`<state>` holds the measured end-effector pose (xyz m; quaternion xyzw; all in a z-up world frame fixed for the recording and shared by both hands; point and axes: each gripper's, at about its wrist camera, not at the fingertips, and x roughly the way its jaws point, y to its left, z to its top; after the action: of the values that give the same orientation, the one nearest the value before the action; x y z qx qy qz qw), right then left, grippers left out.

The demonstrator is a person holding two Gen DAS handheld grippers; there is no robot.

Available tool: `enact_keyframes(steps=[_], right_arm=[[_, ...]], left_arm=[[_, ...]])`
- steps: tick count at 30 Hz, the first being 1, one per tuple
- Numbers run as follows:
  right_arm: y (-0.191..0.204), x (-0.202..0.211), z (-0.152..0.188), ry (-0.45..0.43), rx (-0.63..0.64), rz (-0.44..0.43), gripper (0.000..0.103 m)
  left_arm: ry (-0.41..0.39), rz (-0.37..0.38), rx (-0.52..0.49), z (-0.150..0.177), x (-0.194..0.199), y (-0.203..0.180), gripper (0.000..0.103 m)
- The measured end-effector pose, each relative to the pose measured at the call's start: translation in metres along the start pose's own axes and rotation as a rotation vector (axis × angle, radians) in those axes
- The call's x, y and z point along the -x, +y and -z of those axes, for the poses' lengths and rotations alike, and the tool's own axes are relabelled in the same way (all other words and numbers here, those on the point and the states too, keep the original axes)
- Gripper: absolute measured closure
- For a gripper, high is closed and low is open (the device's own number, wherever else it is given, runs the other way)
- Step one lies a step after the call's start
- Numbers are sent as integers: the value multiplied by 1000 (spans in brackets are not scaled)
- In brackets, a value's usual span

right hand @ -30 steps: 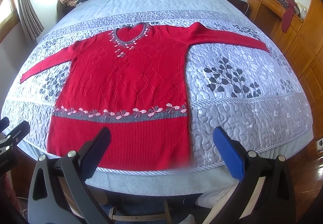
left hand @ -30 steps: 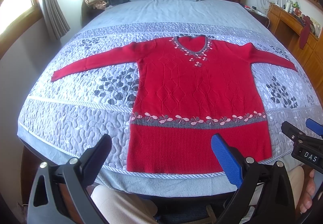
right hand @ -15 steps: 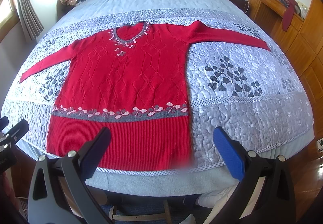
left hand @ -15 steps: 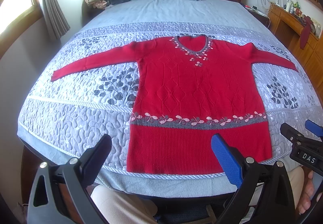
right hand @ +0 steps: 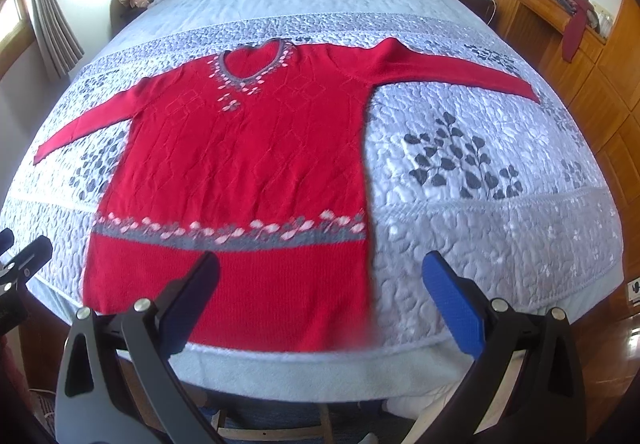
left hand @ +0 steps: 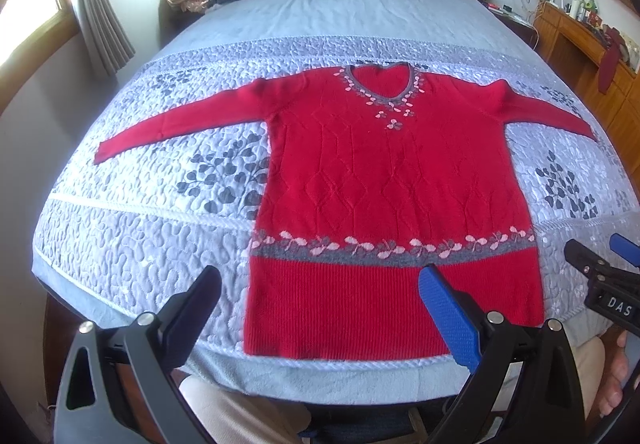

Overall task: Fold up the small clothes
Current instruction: 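Grasp the red sweater's sleeve cuff with the right gripper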

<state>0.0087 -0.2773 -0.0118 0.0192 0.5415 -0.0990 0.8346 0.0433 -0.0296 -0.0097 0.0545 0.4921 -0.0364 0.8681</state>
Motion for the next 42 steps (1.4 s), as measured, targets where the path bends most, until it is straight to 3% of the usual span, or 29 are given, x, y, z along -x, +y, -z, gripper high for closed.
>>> enact_keyframes(steps=[4, 8, 12, 16, 20, 22, 28, 36, 38, 40, 41, 42], right_arm=[[-48, -28, -34, -6, -77, -9, 3], [-103, -58, -73, -10, -113, 40, 3], [-182, -90, -124, -31, -178, 61, 3], [-287, -143, -173, 31, -304, 90, 3], [-368, -185, -207, 91, -353, 146, 3], [-396, -210, -216, 124, -370, 132, 3], [-436, -259, -234, 166, -418, 1, 3], [-462, -294, -244, 216, -510, -80, 4], [-470, -295, -243, 195, -560, -102, 8], [-472, -294, -241, 194, -569, -50, 39], [-471, -292, -242, 185, -557, -45, 43], [-470, -288, -242, 175, -549, -49, 60]], left_arm=[[17, -1, -8, -32, -25, -21, 4], [28, 19, -43, -88, -64, -68, 4], [28, 44, -80, -139, -107, -123, 4], [40, 113, -70, -183, -149, -177, 4], [36, 117, -85, -215, -179, -218, 4], [39, 119, -81, -226, -190, -230, 4], [71, 135, -75, -261, -228, -282, 4], [78, 129, -79, -266, -246, -300, 4], [78, 117, -83, -263, -249, -294, 4], [82, 99, -80, -261, -251, -284, 4], [86, 89, -68, -260, -253, -277, 4], [93, 82, -54, -260, -255, -268, 4]])
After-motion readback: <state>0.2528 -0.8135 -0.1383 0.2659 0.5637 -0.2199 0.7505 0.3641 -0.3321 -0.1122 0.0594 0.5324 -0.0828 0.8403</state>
